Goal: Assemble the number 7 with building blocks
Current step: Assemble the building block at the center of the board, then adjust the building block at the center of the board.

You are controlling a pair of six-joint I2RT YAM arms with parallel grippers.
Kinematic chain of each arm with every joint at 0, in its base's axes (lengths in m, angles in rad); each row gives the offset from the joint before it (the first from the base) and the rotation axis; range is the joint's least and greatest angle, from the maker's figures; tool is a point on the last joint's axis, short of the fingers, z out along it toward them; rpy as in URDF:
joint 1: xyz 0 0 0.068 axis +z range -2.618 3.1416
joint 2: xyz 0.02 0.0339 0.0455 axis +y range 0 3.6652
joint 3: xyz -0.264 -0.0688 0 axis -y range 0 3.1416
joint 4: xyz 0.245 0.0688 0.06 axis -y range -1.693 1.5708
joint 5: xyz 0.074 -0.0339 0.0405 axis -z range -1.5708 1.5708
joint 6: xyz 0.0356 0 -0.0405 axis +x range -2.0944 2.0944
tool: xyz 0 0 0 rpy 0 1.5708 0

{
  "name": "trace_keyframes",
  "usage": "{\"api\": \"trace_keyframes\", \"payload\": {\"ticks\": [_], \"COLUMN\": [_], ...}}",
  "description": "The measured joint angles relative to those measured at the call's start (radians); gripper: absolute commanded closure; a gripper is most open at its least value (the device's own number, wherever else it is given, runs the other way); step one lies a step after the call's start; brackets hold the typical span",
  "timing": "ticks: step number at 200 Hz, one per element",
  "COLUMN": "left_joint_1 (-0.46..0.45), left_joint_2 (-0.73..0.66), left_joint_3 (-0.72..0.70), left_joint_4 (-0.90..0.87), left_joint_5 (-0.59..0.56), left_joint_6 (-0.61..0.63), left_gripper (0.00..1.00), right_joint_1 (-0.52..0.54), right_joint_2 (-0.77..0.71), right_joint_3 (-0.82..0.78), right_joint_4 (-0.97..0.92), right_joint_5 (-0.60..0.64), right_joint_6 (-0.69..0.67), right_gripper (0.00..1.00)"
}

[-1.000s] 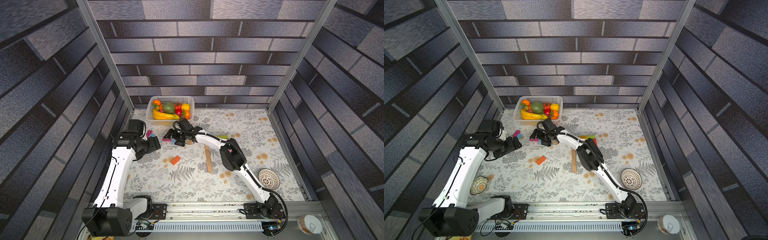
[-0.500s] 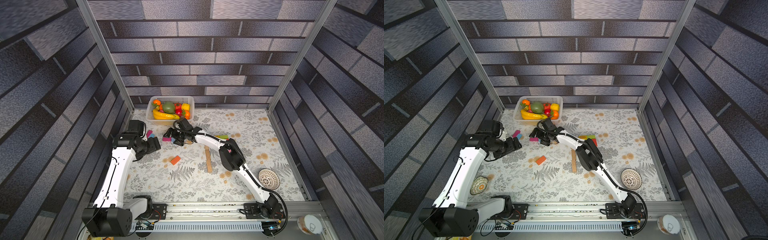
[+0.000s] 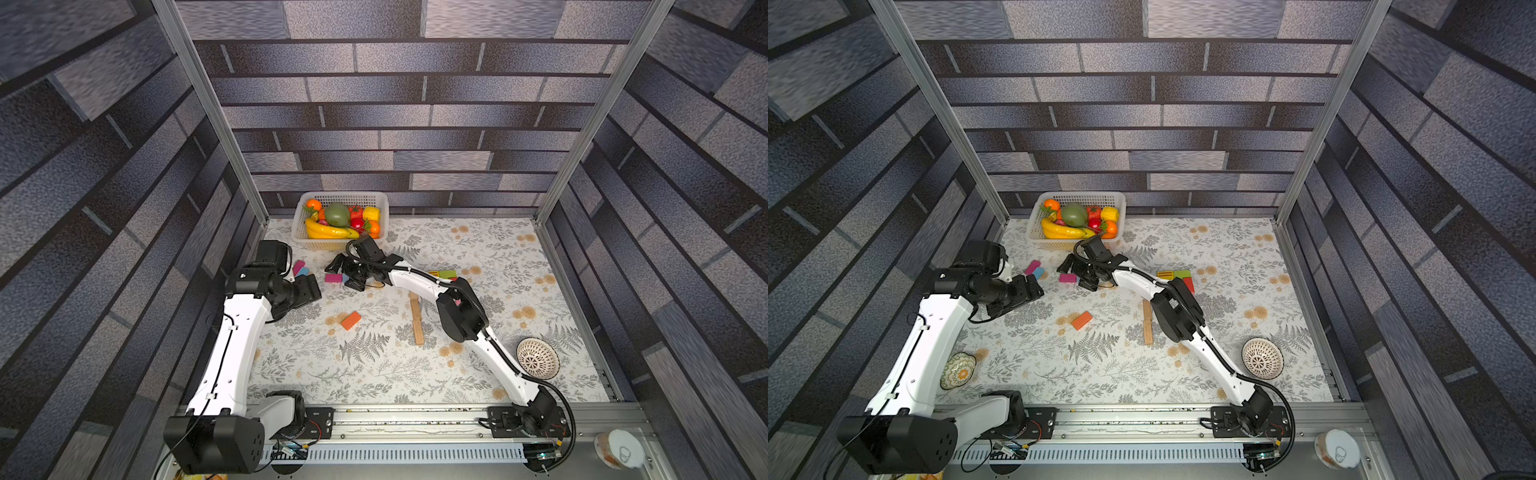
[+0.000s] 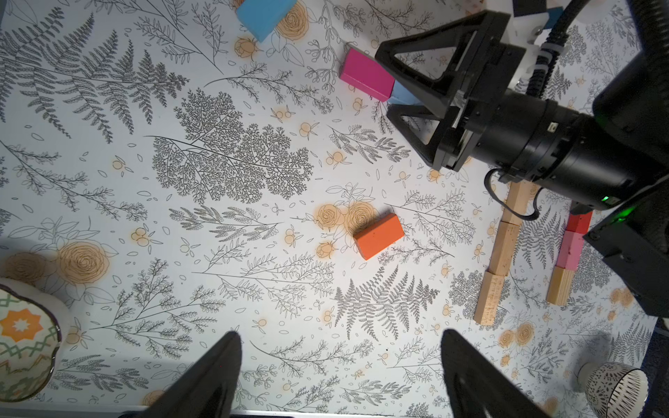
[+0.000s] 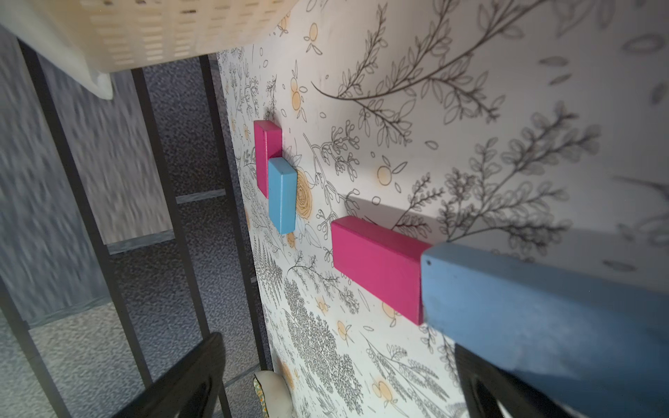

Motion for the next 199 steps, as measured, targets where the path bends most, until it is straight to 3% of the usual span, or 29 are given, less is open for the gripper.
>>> {"api": "trace_keyframes", "payload": {"ticks": [64, 88, 112, 128, 161, 181, 199], "left_joint_1": [-0.005, 0.006, 0.039, 0.052, 0.055, 0.058, 0.072], "left_joint_2": [0.0, 0.001, 0.006, 0.017, 0.056, 0.098, 0.148], "left_joint_3": [-0.015, -0.045, -0.088, -0.129, -0.267, -0.341, -0.38], "left_joint_4": [0.008, 0.031, 0.086, 0.148, 0.335, 0.451, 0.554], "left_joint_5": [0.002, 0.028, 0.086, 0.134, 0.212, 0.227, 0.229], "left_joint_6": [0.0, -0.014, -0.069, -0.144, -0.352, -0.478, -0.569], "left_gripper": [0.12, 0.14, 0.17, 0.22, 0.44, 0.67, 0.76], "right_joint_1": [0.0, 0.0, -0.006, -0.032, -0.175, -0.263, -0.285], "right_joint_2": [-0.024, -0.158, -0.381, -0.556, -0.889, -0.986, -1.03], "right_joint_3": [-0.045, -0.223, -0.436, -0.55, -0.745, -0.807, -0.856], "right_joint_4": [0.024, 0.013, -0.008, -0.018, -0.012, -0.036, -0.055], "right_joint_5": [0.0, 0.018, 0.056, 0.08, 0.109, 0.144, 0.156], "right_joint_6": [0.0, -0.03, -0.09, -0.13, -0.2, -0.251, -0.285], "right_gripper": [0.0, 0.0, 0.0, 0.0, 0.0, 0.0, 0.0]}}
